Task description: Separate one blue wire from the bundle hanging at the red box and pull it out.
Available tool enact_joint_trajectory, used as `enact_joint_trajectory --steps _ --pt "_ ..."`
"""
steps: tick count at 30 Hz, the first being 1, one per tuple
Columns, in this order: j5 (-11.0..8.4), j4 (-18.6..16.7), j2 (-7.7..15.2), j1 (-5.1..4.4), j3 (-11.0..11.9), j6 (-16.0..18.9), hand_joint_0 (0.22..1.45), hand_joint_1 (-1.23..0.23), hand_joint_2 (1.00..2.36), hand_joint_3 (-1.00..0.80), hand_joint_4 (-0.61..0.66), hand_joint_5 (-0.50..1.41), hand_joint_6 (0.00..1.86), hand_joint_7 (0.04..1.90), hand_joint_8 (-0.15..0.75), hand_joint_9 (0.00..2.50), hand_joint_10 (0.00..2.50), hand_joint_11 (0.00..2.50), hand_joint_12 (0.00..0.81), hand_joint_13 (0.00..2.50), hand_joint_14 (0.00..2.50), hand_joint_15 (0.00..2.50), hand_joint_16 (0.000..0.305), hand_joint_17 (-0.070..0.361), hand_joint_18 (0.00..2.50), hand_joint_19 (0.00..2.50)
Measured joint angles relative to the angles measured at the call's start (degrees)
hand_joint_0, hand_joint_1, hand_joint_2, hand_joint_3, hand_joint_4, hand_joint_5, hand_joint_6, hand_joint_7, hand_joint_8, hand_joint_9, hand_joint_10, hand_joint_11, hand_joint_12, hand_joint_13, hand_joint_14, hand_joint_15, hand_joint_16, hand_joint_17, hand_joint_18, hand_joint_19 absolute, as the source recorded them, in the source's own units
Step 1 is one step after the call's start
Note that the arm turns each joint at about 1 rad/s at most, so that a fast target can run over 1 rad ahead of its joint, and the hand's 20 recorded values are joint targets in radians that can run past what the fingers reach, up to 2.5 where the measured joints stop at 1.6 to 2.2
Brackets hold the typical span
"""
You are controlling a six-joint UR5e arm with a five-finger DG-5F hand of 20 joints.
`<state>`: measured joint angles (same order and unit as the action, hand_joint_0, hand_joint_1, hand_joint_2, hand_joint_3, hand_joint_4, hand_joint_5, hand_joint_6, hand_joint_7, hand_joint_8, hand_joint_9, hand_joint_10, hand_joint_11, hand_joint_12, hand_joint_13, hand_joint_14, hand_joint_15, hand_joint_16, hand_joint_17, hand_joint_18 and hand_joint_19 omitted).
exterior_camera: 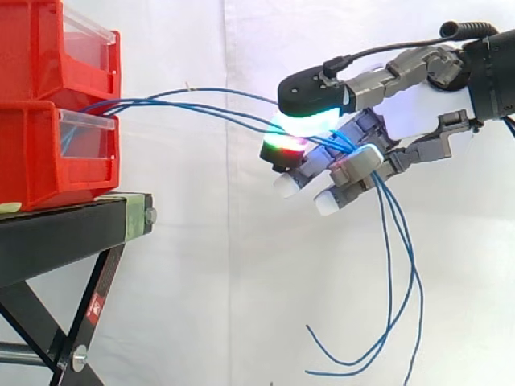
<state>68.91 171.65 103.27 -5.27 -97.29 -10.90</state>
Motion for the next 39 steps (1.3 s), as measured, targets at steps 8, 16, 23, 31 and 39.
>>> enact_joint_trajectory --steps 8,16,23,31,39 --pt "0.0 0.0 0.0 0.0 0.0 0.0 0.78 -0.97 1.02 -0.2 0.15 -0.27 0.77 1.21 0.227 0.27 0.02 0.63 0.348 1.07 0.08 1.52 0.058 0.13 0.42 0.58" --pt "0.0 0.0 0.0 0.0 0.0 0.0 0.77 -0.97 1.03 -0.08 0.13 -0.29 0.78 1.22 0.221 0.17 0.01 0.62 0.369 0.96 0.22 1.43 0.058 0.13 0.4 0.6" --pt "0.0 0.0 0.0 0.0 0.0 0.0 0.63 -0.94 1.02 -0.31 0.18 -0.26 0.75 1.24 0.262 0.32 0.02 0.65 0.371 1.07 0.06 1.52 0.059 0.132 0.43 0.6" --pt "0.0 0.0 0.0 0.0 0.0 -0.01 0.51 -0.82 1.0 -0.5 0.23 -0.25 0.74 1.19 0.302 0.41 0.02 0.66 0.396 1.13 0.07 1.47 0.063 0.143 0.45 0.64" --pt "0.0 0.0 0.0 0.0 0.0 0.0 0.51 -0.64 1.0 -0.5 0.24 -0.21 0.73 1.2 0.339 0.61 0.02 0.66 0.386 1.25 0.08 1.44 0.062 0.139 0.5 0.67"
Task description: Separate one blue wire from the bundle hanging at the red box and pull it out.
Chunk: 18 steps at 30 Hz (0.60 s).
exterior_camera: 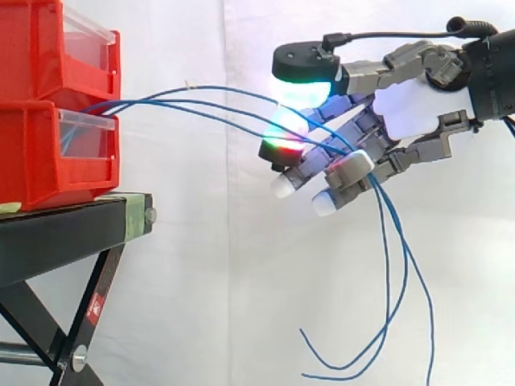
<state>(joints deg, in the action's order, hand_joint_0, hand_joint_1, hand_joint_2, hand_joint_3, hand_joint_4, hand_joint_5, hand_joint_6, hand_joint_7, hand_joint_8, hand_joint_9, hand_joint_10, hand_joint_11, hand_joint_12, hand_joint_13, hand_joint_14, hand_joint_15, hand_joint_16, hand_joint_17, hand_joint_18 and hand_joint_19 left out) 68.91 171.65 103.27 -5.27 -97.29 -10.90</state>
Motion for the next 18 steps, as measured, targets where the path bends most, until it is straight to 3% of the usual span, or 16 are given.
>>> enact_joint_trajectory --steps 5,18 --pt "0.0 0.0 0.0 0.0 0.0 0.0 0.55 -0.59 1.0 -0.48 0.22 -0.19 0.73 1.22 0.335 0.68 0.02 0.68 0.359 1.3 0.03 1.48 0.059 0.132 0.51 0.68" --pt "0.09 0.0 0.0 0.0 -0.01 0.16 0.62 -0.68 1.02 -0.24 0.17 -0.19 0.8 1.19 0.33 0.77 0.02 0.74 0.334 1.36 0.0 1.53 0.055 0.123 0.56 0.69"
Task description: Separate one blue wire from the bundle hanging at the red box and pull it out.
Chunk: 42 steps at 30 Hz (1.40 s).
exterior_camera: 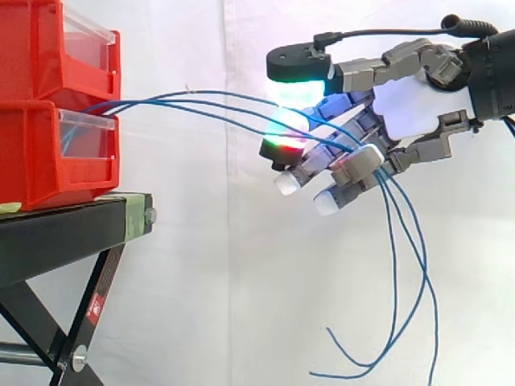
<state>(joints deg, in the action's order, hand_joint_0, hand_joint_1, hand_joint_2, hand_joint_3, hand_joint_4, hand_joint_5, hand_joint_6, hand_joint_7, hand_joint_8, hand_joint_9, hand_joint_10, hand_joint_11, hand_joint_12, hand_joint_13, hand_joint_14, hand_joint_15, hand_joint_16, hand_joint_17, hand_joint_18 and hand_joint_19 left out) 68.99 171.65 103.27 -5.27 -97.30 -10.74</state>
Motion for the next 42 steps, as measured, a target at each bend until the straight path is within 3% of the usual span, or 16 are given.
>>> enact_joint_trajectory --steps 10,21,26,31,34,42 --pt "0.05 0.0 -0.01 0.0 0.0 0.02 0.6 -0.71 1.03 -0.04 0.09 -0.17 0.82 1.26 0.331 0.91 0.02 0.78 0.331 1.39 0.0 1.52 0.053 0.119 0.59 0.68" --pt "-0.16 -0.03 0.0 0.0 0.01 0.2 0.61 -0.74 1.03 0.0 0.11 -0.15 0.81 1.32 0.326 0.97 0.02 0.79 0.364 1.29 0.02 1.39 0.052 0.118 0.6 0.66" --pt "-0.23 -0.08 0.0 0.0 0.01 1.53 0.61 -0.75 1.03 0.0 0.13 -0.15 0.81 1.33 0.327 0.97 0.02 0.78 0.403 1.1 0.03 1.16 0.052 0.117 0.58 0.64" --pt "-0.2 -0.09 0.0 -0.01 0.01 2.67 0.61 -0.76 1.03 0.0 0.14 -0.15 0.81 1.33 0.314 0.9 0.02 0.71 0.415 0.65 0.02 0.61 0.052 0.117 0.55 0.59" --pt "-0.16 -0.14 0.01 -0.01 0.01 2.86 0.61 -0.77 1.03 0.0 0.16 -0.15 0.8 1.35 0.309 0.85 0.02 0.65 0.397 0.49 0.02 0.42 0.053 0.119 0.48 0.55" --pt "-0.06 -0.48 0.0 0.0 0.01 2.64 0.6 -0.77 1.03 0.0 0.15 -0.14 0.8 1.35 0.3 0.72 0.01 0.54 0.378 0.25 0.01 0.2 0.053 0.118 0.25 0.36"
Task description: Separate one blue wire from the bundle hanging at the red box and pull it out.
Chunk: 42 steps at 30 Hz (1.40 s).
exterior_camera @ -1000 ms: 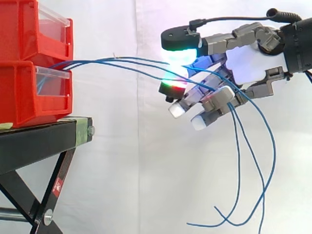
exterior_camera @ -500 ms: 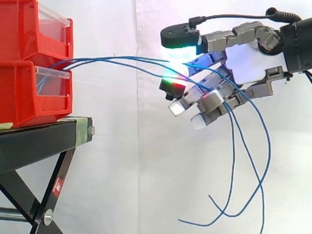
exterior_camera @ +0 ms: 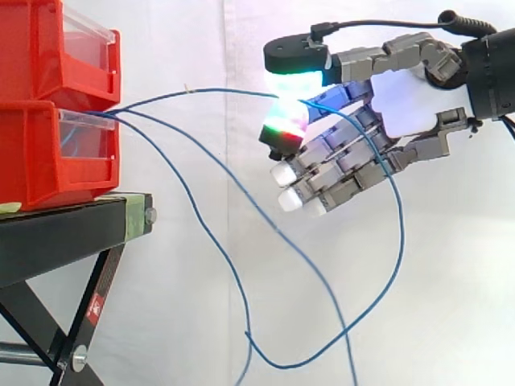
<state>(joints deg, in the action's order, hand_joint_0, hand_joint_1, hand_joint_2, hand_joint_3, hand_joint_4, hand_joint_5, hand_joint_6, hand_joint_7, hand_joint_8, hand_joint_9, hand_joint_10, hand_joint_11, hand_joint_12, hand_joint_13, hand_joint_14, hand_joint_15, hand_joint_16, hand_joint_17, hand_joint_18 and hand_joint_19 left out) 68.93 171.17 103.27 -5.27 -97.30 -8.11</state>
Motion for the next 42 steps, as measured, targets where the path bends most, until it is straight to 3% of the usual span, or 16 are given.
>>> enact_joint_trajectory --steps 5,9,15,20,25,28,36,42 --pt "0.05 0.07 0.0 0.0 0.0 -1.25 0.6 -0.77 1.03 0.0 0.15 -0.14 0.8 1.36 0.301 0.67 0.01 0.5 0.372 0.19 0.01 0.16 0.053 0.118 0.17 0.3" --pt "0.02 0.89 0.0 -0.04 0.0 -4.58 0.6 -0.77 1.03 0.0 0.16 -0.14 0.8 1.35 0.302 0.66 0.01 0.5 0.373 0.19 0.01 0.16 0.053 0.119 0.17 0.31" --pt "-0.15 4.67 0.0 -0.12 0.0 -10.72 0.6 -0.78 1.03 0.0 0.16 -0.14 0.79 1.36 0.302 0.66 0.01 0.5 0.378 0.2 0.01 0.16 0.053 0.119 0.17 0.32" --pt "-0.14 8.27 0.0 -0.29 0.0 -12.11 0.6 -0.78 1.03 0.0 0.16 -0.14 0.79 1.37 0.306 0.67 0.01 0.51 0.38 0.21 0.01 0.17 0.054 0.12 0.18 0.32" --pt "-0.06 10.46 0.0 -0.46 -0.2 -12.05 0.6 -0.78 1.03 0.0 0.16 -0.14 0.79 1.37 0.306 0.67 0.02 0.51 0.382 0.22 0.01 0.17 0.054 0.121 0.19 0.32" --pt "0.01 10.38 0.0 -0.65 -1.54 -11.22 0.6 -0.78 1.03 0.0 0.16 -0.14 0.79 1.37 0.309 0.68 0.01 0.51 0.382 0.23 0.01 0.18 0.054 0.121 0.2 0.33" --pt "-0.09 3.52 -0.02 -1.26 -8.03 -4.48 0.6 -0.77 1.03 0.0 0.16 -0.14 0.79 1.37 0.309 0.68 0.02 0.52 0.385 0.24 0.01 0.18 0.054 0.122 0.2 0.34" --pt "-0.17 2.41 -0.04 -1.45 -9.43 -2.65 0.6 -0.77 1.03 0.0 0.16 -0.14 0.79 1.37 0.312 0.69 0.01 0.53 0.385 0.25 0.01 0.19 0.055 0.123 0.22 0.34"
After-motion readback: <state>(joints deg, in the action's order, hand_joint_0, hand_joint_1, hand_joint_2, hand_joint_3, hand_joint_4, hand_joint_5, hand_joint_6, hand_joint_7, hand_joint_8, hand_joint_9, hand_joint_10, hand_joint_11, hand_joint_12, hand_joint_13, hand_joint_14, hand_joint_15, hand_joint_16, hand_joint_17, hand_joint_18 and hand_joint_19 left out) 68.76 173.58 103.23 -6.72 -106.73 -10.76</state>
